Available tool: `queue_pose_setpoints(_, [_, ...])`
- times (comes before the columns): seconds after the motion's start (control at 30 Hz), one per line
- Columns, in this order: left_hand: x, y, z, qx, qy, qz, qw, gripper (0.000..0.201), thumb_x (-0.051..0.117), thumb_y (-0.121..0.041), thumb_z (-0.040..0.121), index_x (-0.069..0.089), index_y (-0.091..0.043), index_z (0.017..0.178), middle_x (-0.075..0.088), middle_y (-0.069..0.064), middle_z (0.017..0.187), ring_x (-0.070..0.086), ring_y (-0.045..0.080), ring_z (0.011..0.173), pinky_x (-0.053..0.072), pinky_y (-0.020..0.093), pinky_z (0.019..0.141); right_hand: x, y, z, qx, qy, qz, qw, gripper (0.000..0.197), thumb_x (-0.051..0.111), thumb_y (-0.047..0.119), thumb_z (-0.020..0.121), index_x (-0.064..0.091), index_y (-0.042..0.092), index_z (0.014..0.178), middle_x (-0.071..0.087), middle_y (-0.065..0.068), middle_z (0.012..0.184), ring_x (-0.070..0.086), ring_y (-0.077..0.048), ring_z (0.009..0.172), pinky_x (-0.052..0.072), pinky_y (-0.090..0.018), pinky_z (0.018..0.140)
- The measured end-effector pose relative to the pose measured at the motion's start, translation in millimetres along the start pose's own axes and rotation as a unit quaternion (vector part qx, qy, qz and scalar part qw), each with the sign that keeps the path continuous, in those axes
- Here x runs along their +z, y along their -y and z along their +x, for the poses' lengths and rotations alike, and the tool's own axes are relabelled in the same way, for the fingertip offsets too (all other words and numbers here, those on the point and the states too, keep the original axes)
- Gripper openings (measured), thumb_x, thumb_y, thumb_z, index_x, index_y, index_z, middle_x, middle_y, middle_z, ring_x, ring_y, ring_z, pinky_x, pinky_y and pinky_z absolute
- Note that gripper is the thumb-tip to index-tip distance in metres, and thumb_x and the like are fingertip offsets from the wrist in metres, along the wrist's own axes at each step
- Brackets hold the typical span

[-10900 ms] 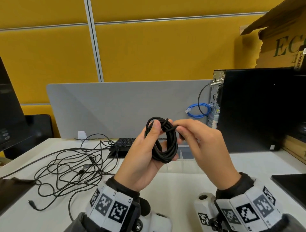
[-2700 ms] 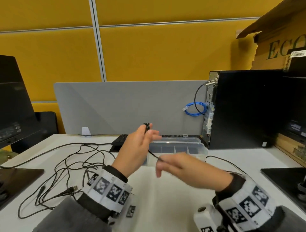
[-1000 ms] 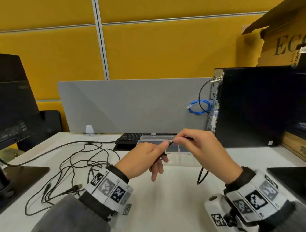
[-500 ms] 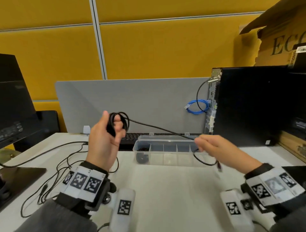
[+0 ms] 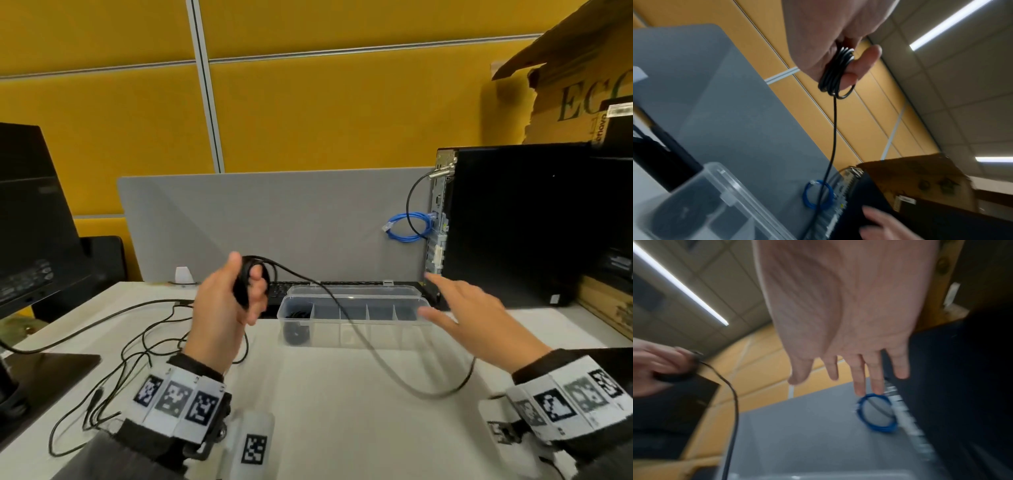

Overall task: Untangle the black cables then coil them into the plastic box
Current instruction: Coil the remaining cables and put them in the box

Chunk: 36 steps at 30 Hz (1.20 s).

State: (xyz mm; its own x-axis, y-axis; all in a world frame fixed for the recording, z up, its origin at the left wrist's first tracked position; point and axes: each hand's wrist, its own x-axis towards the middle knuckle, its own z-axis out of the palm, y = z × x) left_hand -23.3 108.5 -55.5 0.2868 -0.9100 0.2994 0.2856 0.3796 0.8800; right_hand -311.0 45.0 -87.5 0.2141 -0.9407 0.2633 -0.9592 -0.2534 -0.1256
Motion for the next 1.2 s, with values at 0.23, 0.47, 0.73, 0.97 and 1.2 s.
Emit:
queue_pose_setpoints(0.23, [39,-2,-29,-0.044,0.148,-0.017,0.988,0.038,0.039,-0.038,0.087,0.052,-0.010,0.066,0.044,0.001,0.049,0.032,0.011,0.031,0.032,0.023,0.046,-5,94,-18,-0.237,0.039,0.384,0.892,0.029,0.038,0.041,0.096,0.053,0.033,0.119,0.062,0.018,0.114,0.054,0.007,0.107,0.041,-0.018,0.093])
queue_pose_setpoints(0.47, [40,11,-24,0.066,0.135,0.095,0.984,0.053,0.023,-0.047,0.094,0.063,-0.015,0.107,0.073,-0.002,0.099,0.058,0.000,0.109,0.038,0.019,0.097,0,110,-33,-0.229,0.111,0.338,0.906,0.024,0.036,0.033,0.099,0.057,0.021,0.094,0.051,0.010,0.071,0.049,-0.002,0.059,0.041,-0.018,0.061])
queue_pose_setpoints(0.73, [19,29,-26,-0.029,0.299,0.332,0.894,0.059,0.037,-0.058,0.083,0.058,-0.005,0.100,0.066,0.001,0.063,0.060,0.008,0.055,0.042,0.018,0.064,-34,83,-22,-0.213,-0.146,0.241,0.936,0.033,0.040,0.056,0.083,0.065,0.035,0.089,0.064,0.019,0.072,0.058,0.000,0.069,0.048,-0.024,0.062])
queue_pose_setpoints(0.97, [36,17,-20,0.031,0.207,0.051,0.977,0.033,0.042,-0.026,0.094,0.065,-0.002,0.091,0.071,0.002,0.076,0.064,0.008,0.091,0.043,0.017,0.086,12,96,-25,-0.254,0.098,0.179,0.945,0.033,0.027,0.050,0.096,0.052,0.040,0.115,0.065,0.008,0.096,0.060,-0.012,0.084,0.050,-0.039,0.083])
queue_pose_setpoints(1.2, [18,28,-17,0.030,0.282,0.413,0.865,0.063,0.041,-0.066,0.077,0.058,-0.007,0.085,0.066,0.003,0.061,0.059,0.007,0.055,0.045,0.024,0.070,-22,80,-13,-0.231,-0.122,0.276,0.925,0.024,0.046,0.045,0.088,0.066,0.031,0.091,0.062,0.020,0.068,0.058,0.001,0.067,0.048,-0.023,0.065])
